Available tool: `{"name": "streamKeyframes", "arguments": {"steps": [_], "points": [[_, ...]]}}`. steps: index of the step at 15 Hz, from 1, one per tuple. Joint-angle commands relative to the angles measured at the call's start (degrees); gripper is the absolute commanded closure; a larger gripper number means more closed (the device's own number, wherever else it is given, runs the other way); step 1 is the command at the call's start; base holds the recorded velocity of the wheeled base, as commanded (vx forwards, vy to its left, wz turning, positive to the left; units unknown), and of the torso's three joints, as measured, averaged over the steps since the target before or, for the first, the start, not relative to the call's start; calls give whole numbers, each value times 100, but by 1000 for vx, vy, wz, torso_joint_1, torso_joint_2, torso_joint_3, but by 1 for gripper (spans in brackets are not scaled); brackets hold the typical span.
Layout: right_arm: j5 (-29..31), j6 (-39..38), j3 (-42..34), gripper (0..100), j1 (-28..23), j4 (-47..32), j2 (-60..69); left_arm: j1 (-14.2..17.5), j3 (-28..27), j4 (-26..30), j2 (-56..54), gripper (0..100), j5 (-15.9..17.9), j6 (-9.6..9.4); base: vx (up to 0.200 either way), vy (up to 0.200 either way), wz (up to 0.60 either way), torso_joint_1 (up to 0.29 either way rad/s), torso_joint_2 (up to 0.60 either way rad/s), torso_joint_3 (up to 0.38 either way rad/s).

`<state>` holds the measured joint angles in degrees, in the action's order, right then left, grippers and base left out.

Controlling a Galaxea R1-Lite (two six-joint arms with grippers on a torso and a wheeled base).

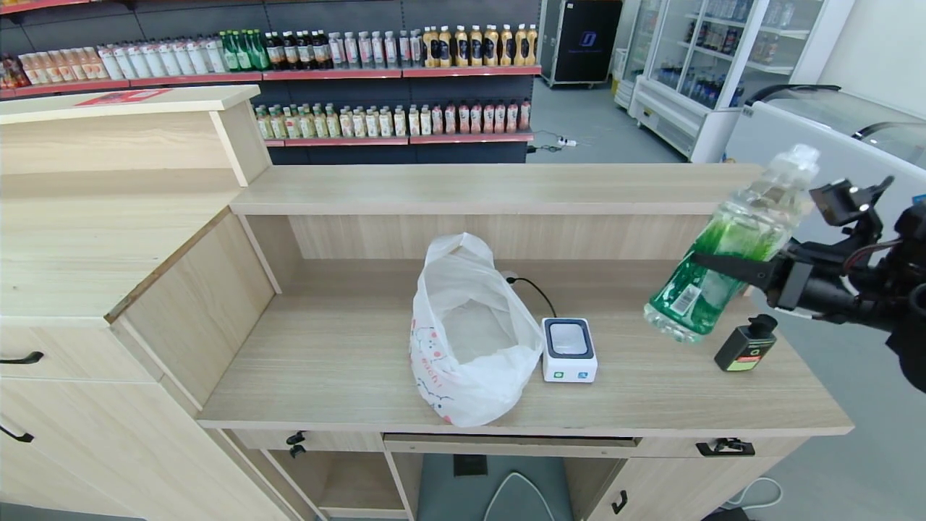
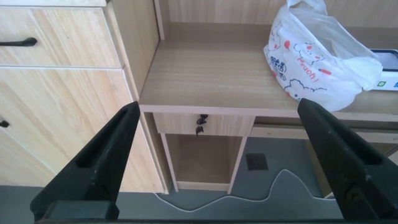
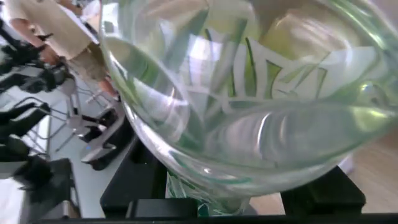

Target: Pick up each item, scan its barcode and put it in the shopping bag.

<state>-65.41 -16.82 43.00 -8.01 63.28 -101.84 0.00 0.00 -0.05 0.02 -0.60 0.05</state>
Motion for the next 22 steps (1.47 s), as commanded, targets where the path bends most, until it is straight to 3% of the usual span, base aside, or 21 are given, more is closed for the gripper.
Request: {"name": "streamKeyframes", "arguments": {"steps": [1, 6, 9, 12, 17, 22], "points": [[-314, -726, -107, 100, 203, -9, 1202, 0, 0, -4, -2, 0, -2, -5, 0, 0, 0, 0, 0, 0], [-701, -1622, -292, 100, 414, -9, 2019, 0, 0, 5, -2, 0, -2, 4, 0, 0, 0, 0, 0, 0], [-718, -2449, -283, 100, 915, -9, 2634, 0, 0, -4, -2, 0, -2, 4, 0, 0, 0, 0, 0, 0], [-736, -2519, -292, 100, 1399, -9, 2977, 0, 0, -4, -2, 0, -2, -5, 0, 0, 0, 0, 0, 0], [-753, -2906, -564, 100, 1706, -9, 3583, 0, 0, -4, -2, 0, -2, -5, 0, 0, 0, 0, 0, 0], [-1167, -3011, -591, 100, 1970, 62, 3847, 0, 0, -4, -2, 0, -2, 4, 0, 0, 0, 0, 0, 0]]}}
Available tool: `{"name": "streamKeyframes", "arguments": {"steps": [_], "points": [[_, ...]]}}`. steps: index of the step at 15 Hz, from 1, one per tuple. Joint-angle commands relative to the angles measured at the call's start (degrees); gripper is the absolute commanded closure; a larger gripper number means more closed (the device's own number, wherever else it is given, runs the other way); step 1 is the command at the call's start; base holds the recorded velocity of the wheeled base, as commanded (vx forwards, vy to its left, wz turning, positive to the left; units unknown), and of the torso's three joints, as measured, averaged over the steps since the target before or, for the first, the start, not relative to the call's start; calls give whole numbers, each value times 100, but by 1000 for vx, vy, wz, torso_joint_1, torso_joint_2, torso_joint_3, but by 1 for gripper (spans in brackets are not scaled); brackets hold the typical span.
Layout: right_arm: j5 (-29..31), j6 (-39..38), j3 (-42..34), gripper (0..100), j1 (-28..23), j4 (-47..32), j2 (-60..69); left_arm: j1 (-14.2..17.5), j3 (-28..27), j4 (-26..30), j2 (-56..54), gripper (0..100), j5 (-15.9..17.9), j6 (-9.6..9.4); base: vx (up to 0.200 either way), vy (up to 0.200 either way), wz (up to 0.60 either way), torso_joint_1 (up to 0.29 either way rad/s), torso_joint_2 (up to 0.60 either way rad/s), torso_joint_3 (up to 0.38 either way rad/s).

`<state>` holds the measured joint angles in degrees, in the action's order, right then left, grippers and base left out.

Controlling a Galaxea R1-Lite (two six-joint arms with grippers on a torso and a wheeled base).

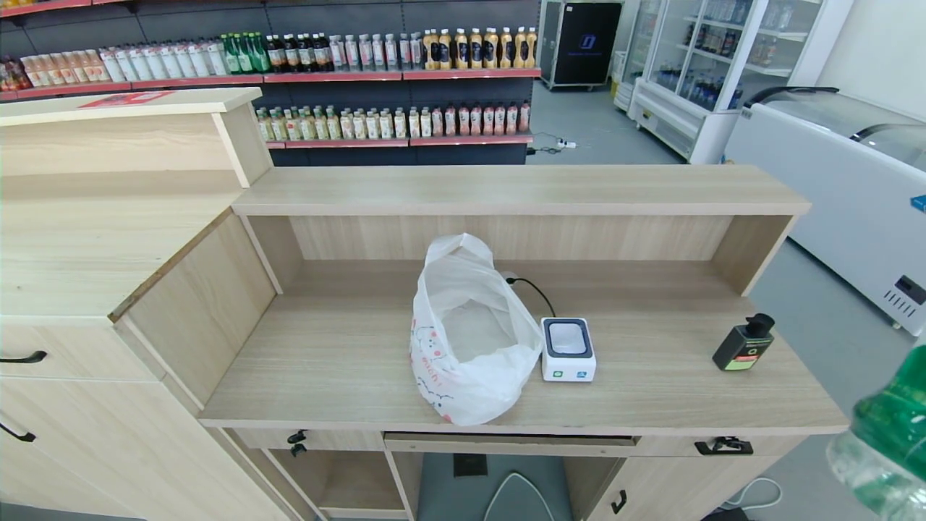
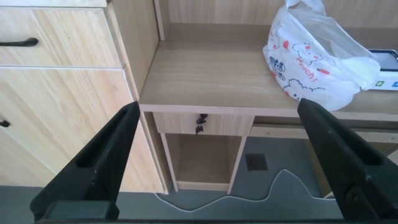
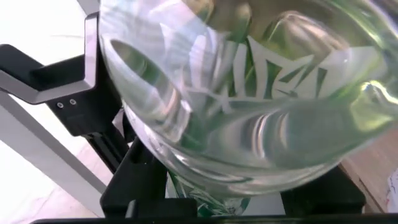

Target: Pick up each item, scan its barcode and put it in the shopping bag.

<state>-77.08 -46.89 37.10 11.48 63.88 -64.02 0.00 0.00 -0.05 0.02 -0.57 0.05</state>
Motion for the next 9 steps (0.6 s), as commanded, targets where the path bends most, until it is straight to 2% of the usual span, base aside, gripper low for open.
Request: {"name": "streamKeyframes", "arguments": {"steps": [1, 4, 6, 9], "points": [[0, 13, 8, 100, 21, 2, 39, 0, 0, -4, -2, 0, -4, 4, 0, 0, 0, 0, 0, 0], [18, 250, 8, 100, -50, -7, -145, 0, 0, -4, -2, 0, -4, 4, 0, 0, 0, 0, 0, 0], [26, 654, 35, 100, -287, -7, -514, 0, 0, -4, -2, 0, -4, 4, 0, 0, 0, 0, 0, 0], [26, 689, 52, 100, -296, -42, -594, 0, 0, 5, -2, 0, -4, 4, 0, 0, 0, 0, 0, 0]]}}
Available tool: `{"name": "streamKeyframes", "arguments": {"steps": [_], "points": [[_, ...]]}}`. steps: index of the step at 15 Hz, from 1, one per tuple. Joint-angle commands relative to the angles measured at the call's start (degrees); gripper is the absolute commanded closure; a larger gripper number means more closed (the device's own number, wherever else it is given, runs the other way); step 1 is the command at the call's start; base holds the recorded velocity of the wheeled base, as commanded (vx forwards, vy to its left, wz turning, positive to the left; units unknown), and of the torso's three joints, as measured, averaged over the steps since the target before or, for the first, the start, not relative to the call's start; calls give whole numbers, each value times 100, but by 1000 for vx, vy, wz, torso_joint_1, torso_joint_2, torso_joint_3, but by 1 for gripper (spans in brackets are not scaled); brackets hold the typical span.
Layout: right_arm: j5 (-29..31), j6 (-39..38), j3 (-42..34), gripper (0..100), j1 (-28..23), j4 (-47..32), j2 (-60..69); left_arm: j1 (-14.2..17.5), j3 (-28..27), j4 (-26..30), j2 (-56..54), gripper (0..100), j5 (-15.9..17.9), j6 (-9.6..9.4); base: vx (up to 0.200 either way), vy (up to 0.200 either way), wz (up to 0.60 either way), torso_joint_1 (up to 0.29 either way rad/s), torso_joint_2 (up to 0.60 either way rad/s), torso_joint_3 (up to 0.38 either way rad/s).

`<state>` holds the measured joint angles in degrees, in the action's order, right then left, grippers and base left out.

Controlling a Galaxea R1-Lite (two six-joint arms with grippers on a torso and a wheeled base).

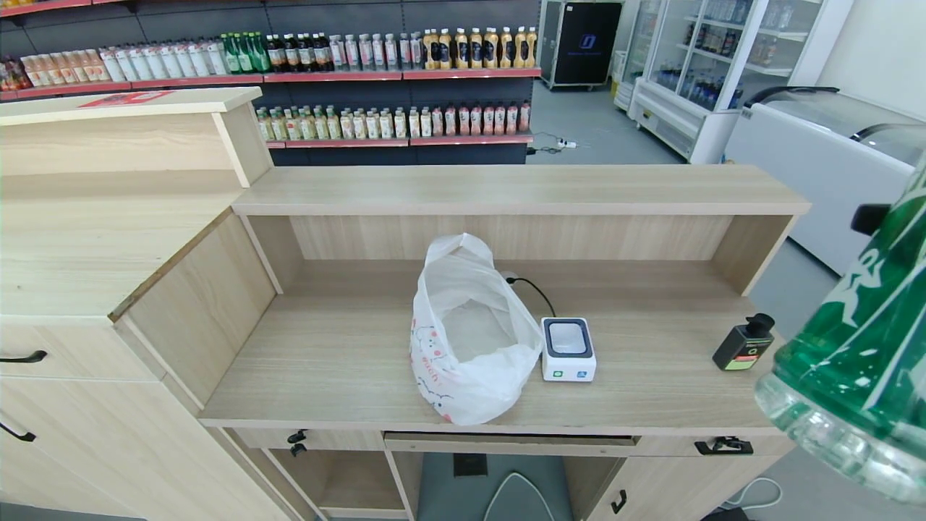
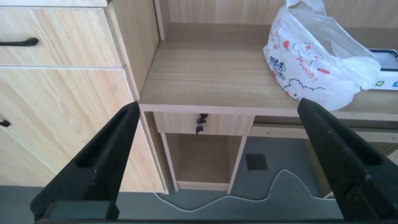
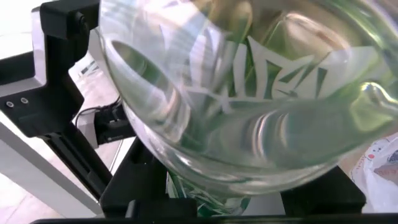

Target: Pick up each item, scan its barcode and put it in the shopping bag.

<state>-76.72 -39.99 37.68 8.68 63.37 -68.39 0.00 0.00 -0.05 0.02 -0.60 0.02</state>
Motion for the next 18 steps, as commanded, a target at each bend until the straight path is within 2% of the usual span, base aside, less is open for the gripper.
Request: {"name": "streamKeyframes", "arguments": {"steps": [1, 18], "points": [[-10, 17, -15, 100, -24, 9, -175, 0, 0, -4, -2, 0, -2, -2, 0, 0, 0, 0, 0, 0], [-19, 254, -261, 100, -112, 9, -166, 0, 0, -4, -2, 0, -2, -2, 0, 0, 0, 0, 0, 0]]}}
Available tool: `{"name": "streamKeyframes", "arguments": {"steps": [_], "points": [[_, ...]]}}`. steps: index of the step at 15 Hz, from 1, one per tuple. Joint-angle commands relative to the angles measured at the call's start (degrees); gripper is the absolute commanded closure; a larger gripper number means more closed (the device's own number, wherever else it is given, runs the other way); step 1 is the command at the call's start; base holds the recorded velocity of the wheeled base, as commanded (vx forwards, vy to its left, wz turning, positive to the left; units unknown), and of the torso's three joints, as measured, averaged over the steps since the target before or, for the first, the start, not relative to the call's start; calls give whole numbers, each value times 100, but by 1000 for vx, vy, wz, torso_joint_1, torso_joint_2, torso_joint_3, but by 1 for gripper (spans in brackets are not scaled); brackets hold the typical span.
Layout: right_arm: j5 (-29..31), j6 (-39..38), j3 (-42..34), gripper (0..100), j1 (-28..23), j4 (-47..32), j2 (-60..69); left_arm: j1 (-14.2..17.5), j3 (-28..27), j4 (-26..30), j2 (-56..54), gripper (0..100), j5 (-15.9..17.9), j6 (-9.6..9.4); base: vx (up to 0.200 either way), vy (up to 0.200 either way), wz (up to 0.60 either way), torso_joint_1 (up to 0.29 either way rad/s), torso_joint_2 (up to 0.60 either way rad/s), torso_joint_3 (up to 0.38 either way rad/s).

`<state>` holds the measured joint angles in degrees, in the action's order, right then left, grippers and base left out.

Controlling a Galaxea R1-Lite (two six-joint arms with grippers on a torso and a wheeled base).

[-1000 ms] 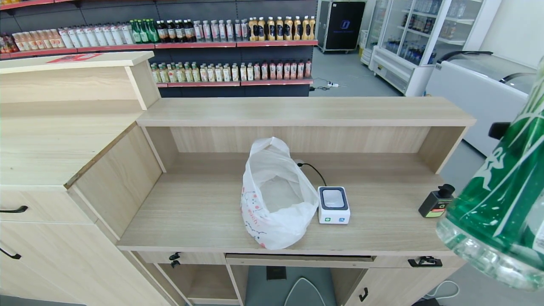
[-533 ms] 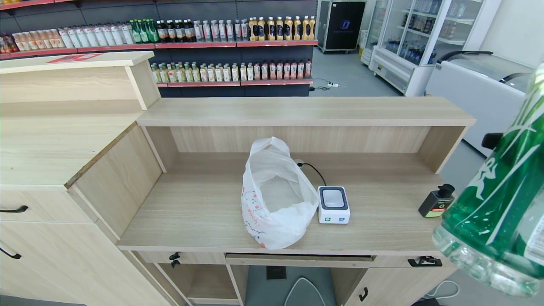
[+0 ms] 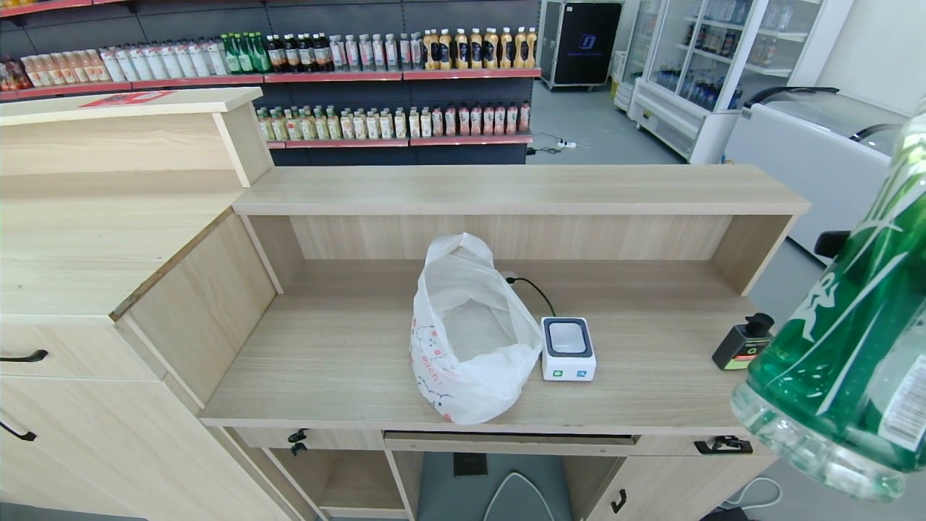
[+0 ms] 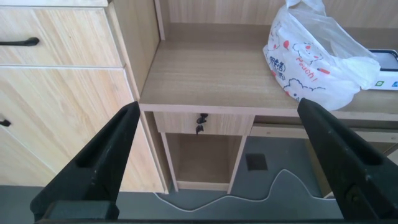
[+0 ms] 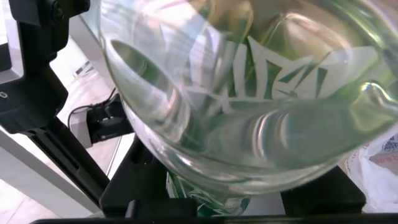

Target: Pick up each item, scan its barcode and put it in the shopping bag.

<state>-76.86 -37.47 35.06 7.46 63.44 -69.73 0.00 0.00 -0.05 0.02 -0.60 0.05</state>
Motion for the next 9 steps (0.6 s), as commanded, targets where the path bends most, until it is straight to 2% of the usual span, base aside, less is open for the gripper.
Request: {"name": "streamKeyframes", "arguments": {"steps": [1, 9], "points": [[-4, 21, -8, 100, 27, 2, -49, 0, 0, -4, -2, 0, -2, 4, 0, 0, 0, 0, 0, 0], [-22, 21, 45, 100, 265, -104, -67, 0, 0, 5, -2, 0, -2, -5, 0, 0, 0, 0, 0, 0]]}}
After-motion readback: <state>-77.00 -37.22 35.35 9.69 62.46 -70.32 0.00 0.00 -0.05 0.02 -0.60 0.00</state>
